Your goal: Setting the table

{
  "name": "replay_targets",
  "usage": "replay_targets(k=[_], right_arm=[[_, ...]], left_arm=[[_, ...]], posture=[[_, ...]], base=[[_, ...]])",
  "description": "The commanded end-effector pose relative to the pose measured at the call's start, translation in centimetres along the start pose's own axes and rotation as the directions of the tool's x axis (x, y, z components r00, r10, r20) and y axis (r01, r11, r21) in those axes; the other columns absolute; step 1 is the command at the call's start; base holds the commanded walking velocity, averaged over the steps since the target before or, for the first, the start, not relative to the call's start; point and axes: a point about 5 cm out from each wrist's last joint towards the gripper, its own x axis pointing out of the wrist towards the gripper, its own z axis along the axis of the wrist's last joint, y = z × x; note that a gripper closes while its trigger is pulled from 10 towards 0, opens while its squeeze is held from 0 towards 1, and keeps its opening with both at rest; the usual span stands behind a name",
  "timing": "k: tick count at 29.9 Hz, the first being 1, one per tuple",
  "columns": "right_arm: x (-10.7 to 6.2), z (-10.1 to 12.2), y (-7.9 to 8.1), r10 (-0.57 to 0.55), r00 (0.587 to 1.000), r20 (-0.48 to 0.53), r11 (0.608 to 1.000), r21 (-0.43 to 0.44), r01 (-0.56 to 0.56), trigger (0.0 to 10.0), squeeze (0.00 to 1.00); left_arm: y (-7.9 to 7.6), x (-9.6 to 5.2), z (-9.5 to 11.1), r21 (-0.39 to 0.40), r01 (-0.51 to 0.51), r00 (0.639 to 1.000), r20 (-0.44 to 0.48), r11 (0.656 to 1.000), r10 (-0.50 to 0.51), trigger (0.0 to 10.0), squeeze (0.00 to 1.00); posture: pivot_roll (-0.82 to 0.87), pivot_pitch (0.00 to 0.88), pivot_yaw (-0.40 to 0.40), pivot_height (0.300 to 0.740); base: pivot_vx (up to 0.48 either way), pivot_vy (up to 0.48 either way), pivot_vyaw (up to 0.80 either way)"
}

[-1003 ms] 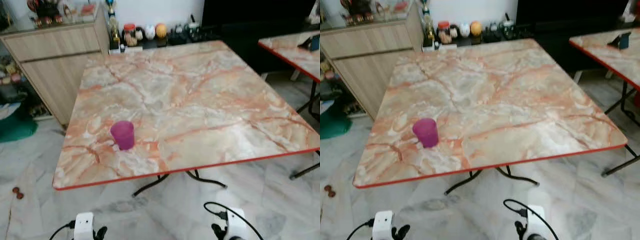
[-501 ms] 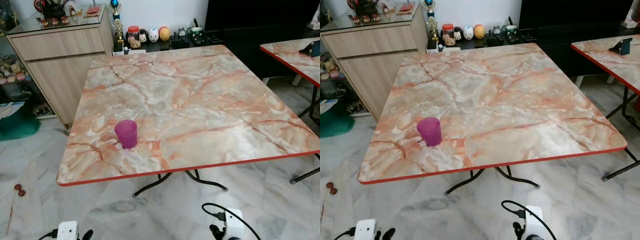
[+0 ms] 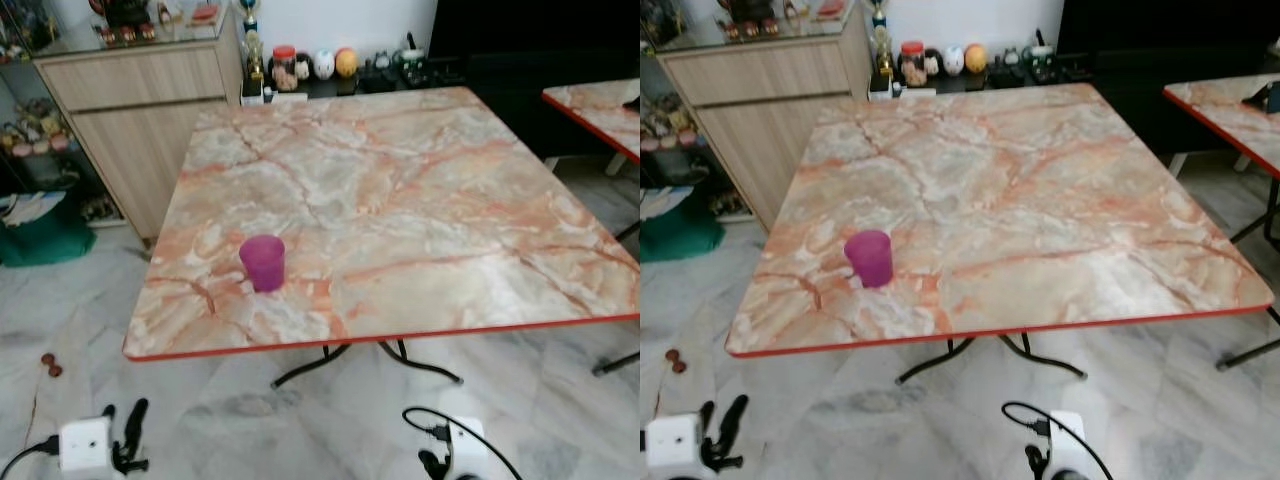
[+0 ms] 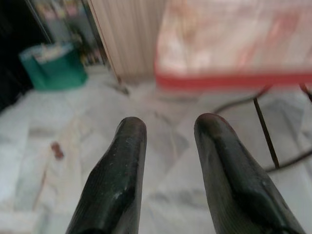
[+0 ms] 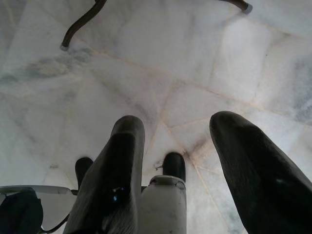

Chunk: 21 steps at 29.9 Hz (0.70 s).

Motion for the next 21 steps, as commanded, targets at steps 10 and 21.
replay_targets(k=[10,21], right_arm=[[0.0,0.1,0.0,0.002,1.0,0.002,1.0,0.003,-0.002,10.0,0.0],[0.0,0.1,0.1,-0.007,1.0,0.008,1.0,0.018,0.007,10.0,0.0]], left_arm=[[-3.0,6.4,10.4,-0.04,0.029,0.947,0.321,0.999,-0.015,10.0,0.0],[-7.8,8.5,12.6,-0.083,0.229,0.93,0.314,0.97,-0.192,10.0,0.0]], posture=[[-0.02,0.0,0.051,0.74],[-0.04,0.0,0.06,0.74]], base=[[0.0,0.0,0.0],[0.0,0.0,0.0]])
